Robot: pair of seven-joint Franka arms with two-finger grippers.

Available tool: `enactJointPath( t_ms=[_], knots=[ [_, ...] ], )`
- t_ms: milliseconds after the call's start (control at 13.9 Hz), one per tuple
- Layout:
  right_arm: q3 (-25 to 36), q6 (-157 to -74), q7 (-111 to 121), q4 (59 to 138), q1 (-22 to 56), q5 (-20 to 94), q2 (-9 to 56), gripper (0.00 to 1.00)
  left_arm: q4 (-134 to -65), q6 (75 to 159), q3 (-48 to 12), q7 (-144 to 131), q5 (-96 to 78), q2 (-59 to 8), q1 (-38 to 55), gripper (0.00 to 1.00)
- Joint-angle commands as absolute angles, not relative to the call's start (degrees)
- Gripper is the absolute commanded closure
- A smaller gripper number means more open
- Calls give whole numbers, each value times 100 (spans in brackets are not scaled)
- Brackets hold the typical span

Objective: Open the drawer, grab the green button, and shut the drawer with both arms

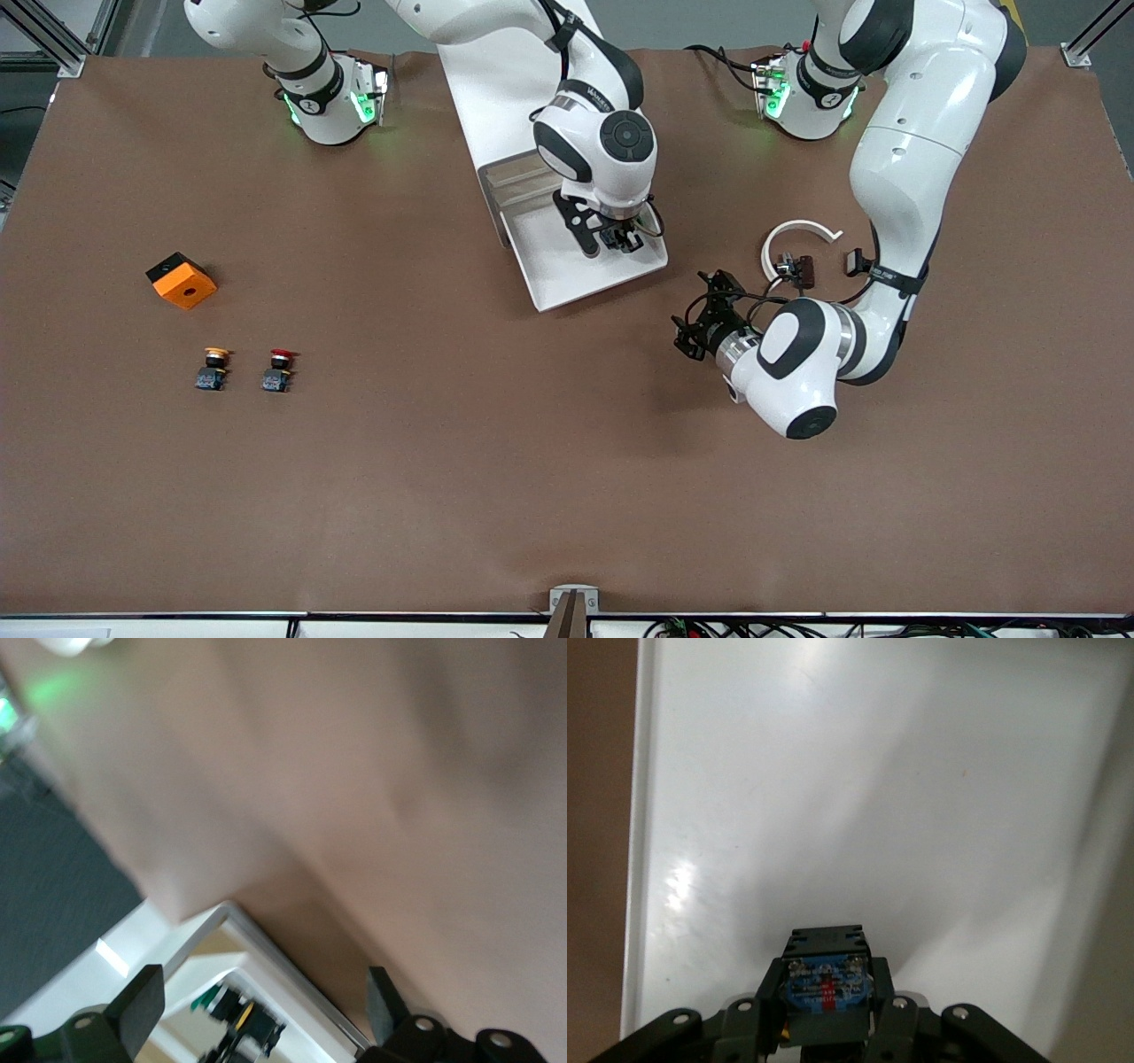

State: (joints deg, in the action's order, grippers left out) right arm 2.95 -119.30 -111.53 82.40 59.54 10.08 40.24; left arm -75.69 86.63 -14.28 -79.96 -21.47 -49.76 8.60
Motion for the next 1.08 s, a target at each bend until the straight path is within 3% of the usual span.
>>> enactJointPath(
  t_ms=[0, 216, 504, 1009],
  knots=[
    [369, -11822, -10750, 7929, 5881, 1055, 4052, 100, -7822, 9218, -1389, -6868, -1742, -4633, 844, 0],
    [404, -11200, -9970, 7508, 5538, 976, 4008, 100, -7971, 9666, -1389, -6066, -1198, -4413, 687, 0],
    [369, -10724, -8425, 7330, 4730, 958, 3833, 100, -8937, 10915, -1424, -5556, -747, -3728, 562, 0],
    [396, -10318, -5305, 8119, 3421, 940, 2911, 100, -8930, 10942, -1485, -5519, -177, -3770, 896, 0]
  ],
)
